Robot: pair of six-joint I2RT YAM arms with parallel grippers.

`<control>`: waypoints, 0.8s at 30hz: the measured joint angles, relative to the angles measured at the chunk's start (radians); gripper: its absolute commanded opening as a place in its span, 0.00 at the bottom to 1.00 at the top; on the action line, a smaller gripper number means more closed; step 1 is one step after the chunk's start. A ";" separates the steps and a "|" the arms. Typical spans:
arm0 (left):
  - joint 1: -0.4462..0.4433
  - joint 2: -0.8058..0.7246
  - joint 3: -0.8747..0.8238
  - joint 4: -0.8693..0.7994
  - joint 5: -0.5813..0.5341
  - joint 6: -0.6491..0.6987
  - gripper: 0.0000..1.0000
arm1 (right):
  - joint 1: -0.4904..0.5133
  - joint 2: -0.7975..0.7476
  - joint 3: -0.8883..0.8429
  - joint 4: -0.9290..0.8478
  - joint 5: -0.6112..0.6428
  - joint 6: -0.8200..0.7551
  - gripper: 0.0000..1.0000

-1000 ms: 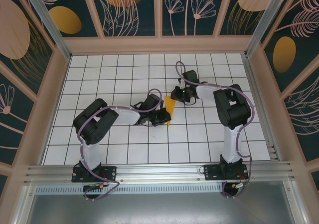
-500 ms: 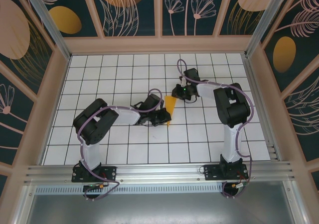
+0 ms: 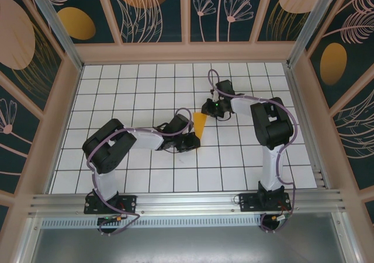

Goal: Fold a paper plane with a square sheet of paper (fold left side to right side)
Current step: Fold the wing for the fifth time at the center of the table.

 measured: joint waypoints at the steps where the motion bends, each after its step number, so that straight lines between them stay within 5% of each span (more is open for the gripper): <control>1: -0.001 -0.001 0.000 0.000 0.000 0.000 0.14 | 0.000 0.000 0.000 0.000 0.000 0.000 0.16; 12: -0.014 -0.025 -0.041 0.004 0.032 0.000 0.13 | -0.006 0.004 0.014 0.027 0.003 -0.001 0.31; 24: -0.025 -0.052 -0.060 -0.019 0.033 0.000 0.17 | -0.040 0.013 0.034 0.045 0.036 -0.016 0.33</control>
